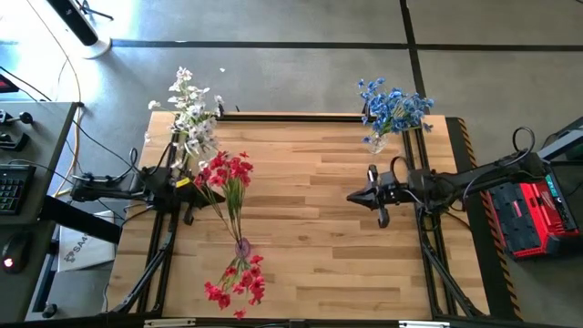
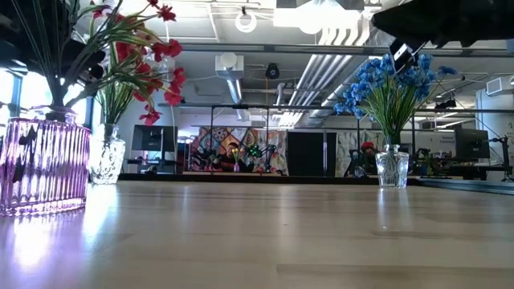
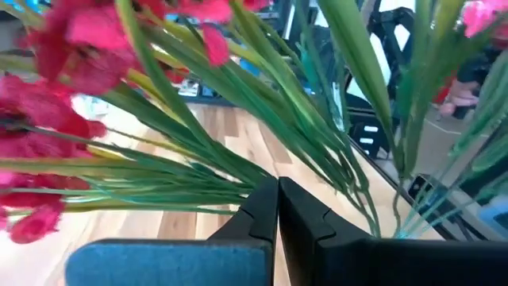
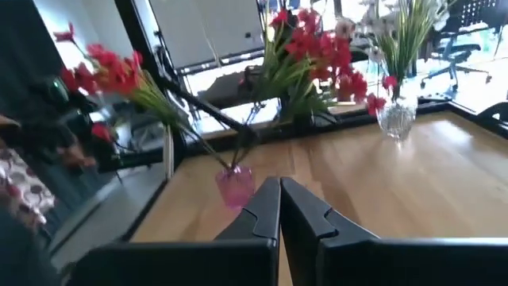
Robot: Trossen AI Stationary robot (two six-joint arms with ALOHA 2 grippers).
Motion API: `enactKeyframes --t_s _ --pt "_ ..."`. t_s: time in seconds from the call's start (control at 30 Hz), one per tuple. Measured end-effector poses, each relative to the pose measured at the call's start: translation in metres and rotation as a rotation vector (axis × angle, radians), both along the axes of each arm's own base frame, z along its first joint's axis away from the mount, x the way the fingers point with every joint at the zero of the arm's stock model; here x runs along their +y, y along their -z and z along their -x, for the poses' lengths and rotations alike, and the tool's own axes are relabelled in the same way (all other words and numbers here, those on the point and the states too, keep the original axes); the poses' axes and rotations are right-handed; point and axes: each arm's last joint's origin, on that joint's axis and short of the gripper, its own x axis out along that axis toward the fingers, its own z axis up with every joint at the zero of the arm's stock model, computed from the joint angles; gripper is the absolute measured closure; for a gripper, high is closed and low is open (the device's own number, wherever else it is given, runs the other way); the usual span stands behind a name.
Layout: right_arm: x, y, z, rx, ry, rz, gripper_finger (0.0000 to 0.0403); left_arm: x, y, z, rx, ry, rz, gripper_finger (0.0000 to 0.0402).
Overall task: Sort flowers into vase by color
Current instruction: Return to Home Position
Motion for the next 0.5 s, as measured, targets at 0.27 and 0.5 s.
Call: enactKeyframes --t_s 0.27,0.5 --pt "-0.009 0.02 0.023 -0.217 0.054 -0.008 0.0403 0.0 0.004 0.0 0.029 0.017 -0.011 0.0401" --pt "-0.014 0.039 0.044 -0.259 0.057 -0.112 0.0403 0.0 0.004 0.0 0.033 0.008 -0.018 0.0401"
